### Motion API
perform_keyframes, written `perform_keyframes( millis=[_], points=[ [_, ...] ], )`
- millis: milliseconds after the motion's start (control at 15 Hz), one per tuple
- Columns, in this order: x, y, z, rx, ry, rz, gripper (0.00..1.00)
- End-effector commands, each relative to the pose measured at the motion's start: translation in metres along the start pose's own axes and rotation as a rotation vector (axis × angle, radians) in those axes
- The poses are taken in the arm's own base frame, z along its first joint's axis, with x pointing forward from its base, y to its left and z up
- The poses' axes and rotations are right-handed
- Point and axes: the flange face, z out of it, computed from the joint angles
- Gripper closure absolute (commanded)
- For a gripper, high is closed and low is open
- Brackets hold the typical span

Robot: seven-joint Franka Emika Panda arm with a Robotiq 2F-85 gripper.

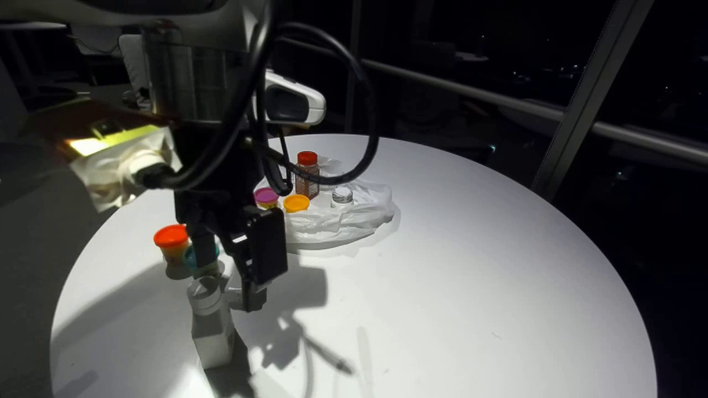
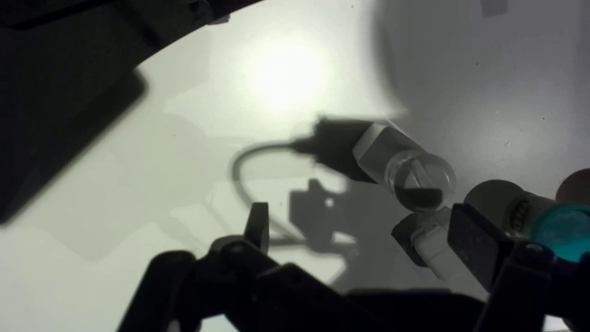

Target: Pick up the bottles and small containers from the table and put them in the plastic bag.

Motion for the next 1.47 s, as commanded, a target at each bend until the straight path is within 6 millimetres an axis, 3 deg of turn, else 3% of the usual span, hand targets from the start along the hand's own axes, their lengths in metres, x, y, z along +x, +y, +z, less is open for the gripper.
perform_keyframes(
  millis=[0, 533, 600, 733, 1067, 1267, 1400],
  points=[
    [-0.016, -0.008, 0.011, 0.027, 0.033, -0.074, 0.0],
    [-0.023, -0.019, 0.038, 0.069, 0.085, -0.131, 0.02],
    [-0.02, -0.02, 0.039, 0.08, 0.1, -0.133, 0.27],
    [-0.015, -0.02, 0.042, 0.092, 0.125, -0.127, 0.27],
    [-0.019, -0.019, 0.047, 0.083, 0.119, -0.1, 0.68],
    [-0.024, -0.019, 0.039, 0.057, 0.124, -0.071, 0.84],
    [-0.021, -0.022, 0.031, 0.036, 0.12, -0.027, 0.82]
  ],
)
